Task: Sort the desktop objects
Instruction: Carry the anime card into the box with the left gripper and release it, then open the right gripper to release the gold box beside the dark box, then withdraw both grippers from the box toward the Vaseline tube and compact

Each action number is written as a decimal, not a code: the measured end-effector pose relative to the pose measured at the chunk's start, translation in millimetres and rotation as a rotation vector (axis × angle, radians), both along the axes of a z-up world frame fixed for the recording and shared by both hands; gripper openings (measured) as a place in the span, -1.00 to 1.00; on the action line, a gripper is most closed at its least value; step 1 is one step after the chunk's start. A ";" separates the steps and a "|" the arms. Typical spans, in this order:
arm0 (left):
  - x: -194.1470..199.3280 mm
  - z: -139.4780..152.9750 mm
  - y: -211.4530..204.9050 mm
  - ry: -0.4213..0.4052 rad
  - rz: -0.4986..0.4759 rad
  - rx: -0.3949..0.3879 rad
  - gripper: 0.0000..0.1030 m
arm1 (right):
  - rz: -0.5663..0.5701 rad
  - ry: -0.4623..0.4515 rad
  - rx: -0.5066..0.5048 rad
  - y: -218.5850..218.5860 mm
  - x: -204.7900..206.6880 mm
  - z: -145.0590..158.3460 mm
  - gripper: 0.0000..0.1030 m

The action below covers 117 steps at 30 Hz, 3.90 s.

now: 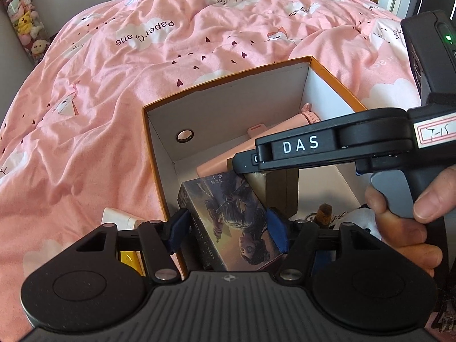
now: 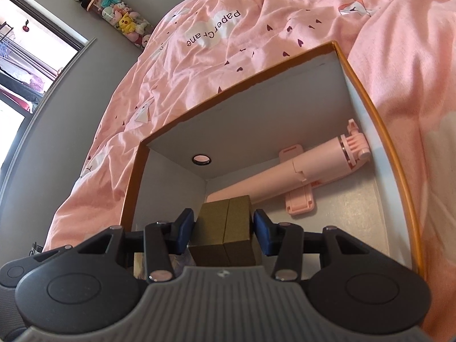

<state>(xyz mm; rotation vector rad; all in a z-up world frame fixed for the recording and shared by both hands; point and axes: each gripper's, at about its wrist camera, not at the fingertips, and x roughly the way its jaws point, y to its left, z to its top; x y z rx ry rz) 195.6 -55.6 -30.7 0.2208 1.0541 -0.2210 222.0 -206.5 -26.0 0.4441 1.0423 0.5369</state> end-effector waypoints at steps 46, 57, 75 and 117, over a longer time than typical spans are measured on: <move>-31.3 25.5 79.7 -0.079 0.240 -0.224 -0.39 | 0.081 0.076 -0.110 6.7 -25.1 -9.9 -0.12; -49.8 24.3 86.8 -0.135 0.229 -0.237 -0.35 | 0.063 -0.139 -0.302 34.9 -59.8 5.6 -0.12; -72.4 25.9 84.0 -0.142 0.244 -0.204 -0.34 | -0.107 -0.471 -0.468 41.9 -147.3 47.2 0.68; -97.0 -29.3 195.3 0.094 0.281 -0.191 0.10 | 0.354 -0.483 -0.313 131.2 -142.1 57.5 -0.22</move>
